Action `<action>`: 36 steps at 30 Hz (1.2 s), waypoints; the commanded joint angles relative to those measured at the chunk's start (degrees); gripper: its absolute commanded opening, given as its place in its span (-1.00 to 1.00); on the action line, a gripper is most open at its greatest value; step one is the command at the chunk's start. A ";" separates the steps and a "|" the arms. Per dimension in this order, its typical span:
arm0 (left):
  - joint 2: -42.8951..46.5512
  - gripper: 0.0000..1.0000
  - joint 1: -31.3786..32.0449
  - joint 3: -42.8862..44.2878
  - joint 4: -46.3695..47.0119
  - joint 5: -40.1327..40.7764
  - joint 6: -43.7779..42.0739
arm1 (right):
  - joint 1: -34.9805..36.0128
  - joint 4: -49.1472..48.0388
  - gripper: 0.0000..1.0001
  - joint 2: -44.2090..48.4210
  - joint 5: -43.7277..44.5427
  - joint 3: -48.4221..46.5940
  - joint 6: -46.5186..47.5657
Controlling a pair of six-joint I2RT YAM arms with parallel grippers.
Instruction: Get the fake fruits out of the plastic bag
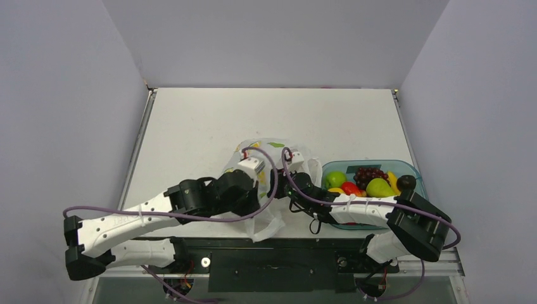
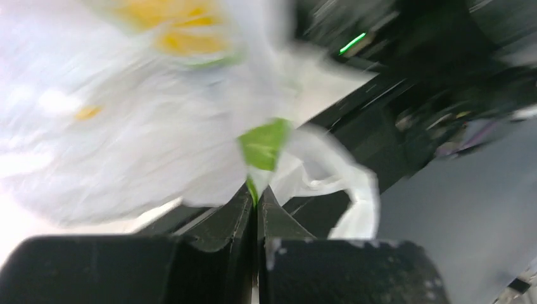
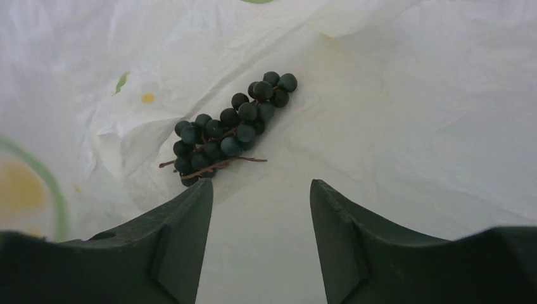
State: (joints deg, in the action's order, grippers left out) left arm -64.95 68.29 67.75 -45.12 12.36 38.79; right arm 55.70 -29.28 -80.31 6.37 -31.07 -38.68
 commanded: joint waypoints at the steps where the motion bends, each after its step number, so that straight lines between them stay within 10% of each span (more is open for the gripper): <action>1: 13.55 -1.00 0.13 -14.75 -7.27 2.27 13.41 | 0.07 -1.56 0.13 0.99 -3.17 -0.67 5.37; 10: 40.41 -0.97 0.26 -27.98 -8.26 -0.14 25.45 | 4.56 -5.20 0.57 -7.91 -5.47 -7.49 5.55; 13: 42.32 -0.38 0.26 -27.70 -3.12 -2.57 22.58 | 4.39 -6.32 0.55 -10.83 -5.32 -9.34 4.13; 25: 28.60 0.31 0.26 11.74 -32.88 16.82 13.83 | 1.12 -8.56 0.56 -11.29 -9.54 -6.48 5.24; 33: 19.93 0.50 -0.65 5.67 -34.13 25.88 16.97 | 1.10 -9.66 0.57 -12.77 -11.51 -6.90 6.42; 36: 17.08 0.53 -11.95 0.15 -25.63 19.95 10.59 | 1.08 -10.35 0.57 -13.26 -12.78 -7.16 6.11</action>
State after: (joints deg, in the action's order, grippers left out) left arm -43.42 66.39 73.69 -76.58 34.50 54.96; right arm 56.71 -34.39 -92.79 -3.90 -37.76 -33.36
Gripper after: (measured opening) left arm 0.760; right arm 0.784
